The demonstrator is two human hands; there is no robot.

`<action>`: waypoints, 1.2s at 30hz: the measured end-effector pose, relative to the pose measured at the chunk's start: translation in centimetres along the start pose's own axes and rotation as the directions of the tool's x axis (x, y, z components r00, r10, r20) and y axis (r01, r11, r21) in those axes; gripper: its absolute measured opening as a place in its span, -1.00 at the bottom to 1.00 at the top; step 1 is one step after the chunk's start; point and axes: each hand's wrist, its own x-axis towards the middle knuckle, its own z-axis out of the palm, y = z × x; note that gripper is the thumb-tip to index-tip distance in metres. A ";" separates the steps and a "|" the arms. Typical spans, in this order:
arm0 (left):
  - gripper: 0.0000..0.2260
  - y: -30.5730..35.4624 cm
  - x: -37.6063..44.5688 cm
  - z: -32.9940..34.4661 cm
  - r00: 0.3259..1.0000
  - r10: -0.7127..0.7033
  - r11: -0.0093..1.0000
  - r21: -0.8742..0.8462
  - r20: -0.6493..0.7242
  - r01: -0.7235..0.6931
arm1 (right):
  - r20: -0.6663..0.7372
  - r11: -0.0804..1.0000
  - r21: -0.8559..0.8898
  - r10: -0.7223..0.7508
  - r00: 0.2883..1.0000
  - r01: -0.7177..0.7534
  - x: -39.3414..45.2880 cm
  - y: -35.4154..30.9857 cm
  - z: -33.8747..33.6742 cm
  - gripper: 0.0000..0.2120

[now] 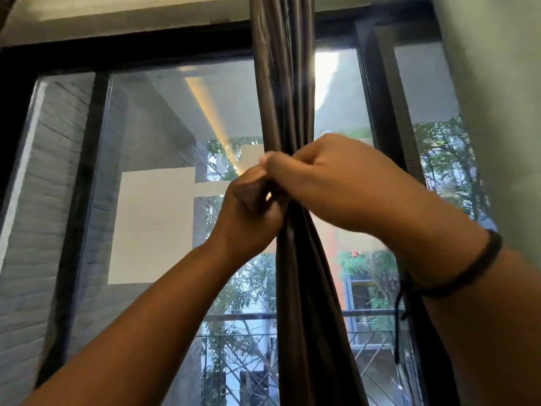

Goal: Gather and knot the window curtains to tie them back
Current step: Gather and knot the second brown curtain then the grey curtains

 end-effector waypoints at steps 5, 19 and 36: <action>-0.87 -0.1 -0.1 -0.1 0.964 -0.265 0.956 -0.138 -0.016 0.260 | -0.036 0.986 0.115 -0.116 0.993 0.119 0.9 1.9 -0.6 -0.86; -0.65 1.5 1.1 -0.1 0.927 -0.355 0.882 -0.370 -0.121 0.290 | 0.028 0.955 -0.026 -0.295 0.955 0.296 2.1 3.5 1.5 -0.54; -0.63 1.8 1.8 -1.5 0.906 -0.323 0.945 0.051 0.272 0.322 | 0.361 0.823 -0.475 -0.140 0.922 0.311 3.4 1.4 1.2 -0.79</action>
